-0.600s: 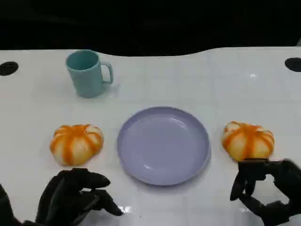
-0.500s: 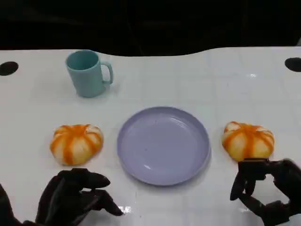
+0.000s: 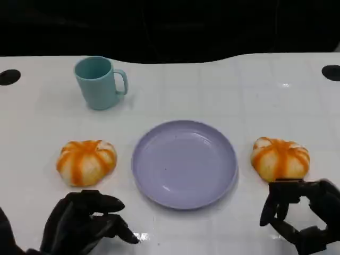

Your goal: Grasp the bread from the table and place it into the plate.

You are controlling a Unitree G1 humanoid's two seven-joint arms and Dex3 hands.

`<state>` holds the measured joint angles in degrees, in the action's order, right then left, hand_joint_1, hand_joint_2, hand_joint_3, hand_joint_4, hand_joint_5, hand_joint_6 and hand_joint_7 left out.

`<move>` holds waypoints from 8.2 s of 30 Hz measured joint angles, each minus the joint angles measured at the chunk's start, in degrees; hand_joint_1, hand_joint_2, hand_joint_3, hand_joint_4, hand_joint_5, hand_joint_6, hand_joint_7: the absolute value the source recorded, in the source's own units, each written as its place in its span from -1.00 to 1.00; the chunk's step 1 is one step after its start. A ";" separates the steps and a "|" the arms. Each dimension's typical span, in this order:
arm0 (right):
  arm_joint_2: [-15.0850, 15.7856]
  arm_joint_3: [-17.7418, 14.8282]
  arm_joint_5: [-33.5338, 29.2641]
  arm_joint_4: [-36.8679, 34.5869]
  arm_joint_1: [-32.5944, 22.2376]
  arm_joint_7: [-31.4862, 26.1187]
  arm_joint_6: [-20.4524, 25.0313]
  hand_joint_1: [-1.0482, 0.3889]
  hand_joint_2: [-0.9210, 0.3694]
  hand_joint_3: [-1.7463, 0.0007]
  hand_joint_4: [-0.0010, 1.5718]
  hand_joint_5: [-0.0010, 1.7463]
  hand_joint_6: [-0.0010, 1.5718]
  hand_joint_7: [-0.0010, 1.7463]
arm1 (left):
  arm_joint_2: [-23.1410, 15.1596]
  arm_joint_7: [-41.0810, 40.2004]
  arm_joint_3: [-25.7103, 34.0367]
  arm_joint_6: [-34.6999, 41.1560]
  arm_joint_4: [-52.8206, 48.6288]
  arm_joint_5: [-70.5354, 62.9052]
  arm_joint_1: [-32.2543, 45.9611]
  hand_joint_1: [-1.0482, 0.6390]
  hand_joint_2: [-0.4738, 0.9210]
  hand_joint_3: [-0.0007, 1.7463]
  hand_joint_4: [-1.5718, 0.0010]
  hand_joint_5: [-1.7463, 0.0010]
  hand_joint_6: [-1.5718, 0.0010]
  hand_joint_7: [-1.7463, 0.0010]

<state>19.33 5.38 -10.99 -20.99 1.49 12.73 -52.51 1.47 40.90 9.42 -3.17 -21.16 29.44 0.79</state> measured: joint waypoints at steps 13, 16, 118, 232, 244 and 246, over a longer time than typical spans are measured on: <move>0.00 -0.12 -0.15 0.01 0.06 -0.25 0.03 0.38 -0.22 -0.27 -0.05 0.72 0.02 0.23 | -0.01 0.01 -0.03 0.01 0.45 -0.01 0.00 -0.85 0.63 -1.00 -1.00 0.48 -0.98 1.00; 0.00 -0.35 -0.13 -0.17 0.51 -0.76 -0.15 0.39 -0.23 -0.26 -0.05 0.58 0.06 0.07 | -0.03 0.01 -0.03 0.01 0.46 -0.01 0.00 -0.85 0.62 -1.00 -1.00 0.48 -0.98 1.00; 3.34 27.22 -39.28 -40.32 36.98 -49.05 15.63 0.55 -0.14 -0.13 0.23 1.00 0.08 0.83 | 0.58 -0.68 -0.22 -0.50 0.55 -0.26 -0.22 -0.88 0.62 -1.00 -1.00 0.45 -1.00 0.99; 2.35 1.56 3.89 17.20 0.10 2.77 14.45 -0.04 -1.00 0.76 -0.22 0.27 0.09 -0.64 | 1.63 -1.80 -0.66 -0.33 1.93 -0.13 1.40 -0.87 0.60 -1.00 -1.00 0.46 -0.99 1.00; -2.37 -0.67 6.43 6.93 -2.07 0.31 1.60 0.12 -0.41 -0.13 -0.02 0.72 0.14 -0.03 | 1.60 -1.81 -1.10 0.61 4.47 -0.16 2.58 -0.86 0.62 -0.99 -1.00 0.46 -0.99 1.00; -2.61 -0.68 5.84 5.46 -1.64 0.04 0.86 0.11 -0.39 -0.16 -0.03 0.78 0.11 0.04 | 1.61 -1.82 -1.31 0.60 4.95 -0.21 2.71 -0.86 0.62 -0.99 -1.00 0.46 -0.99 1.00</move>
<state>16.72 4.70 -5.15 -15.53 -0.15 12.76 -51.65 3.08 39.08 8.11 -2.57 -16.21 29.23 3.50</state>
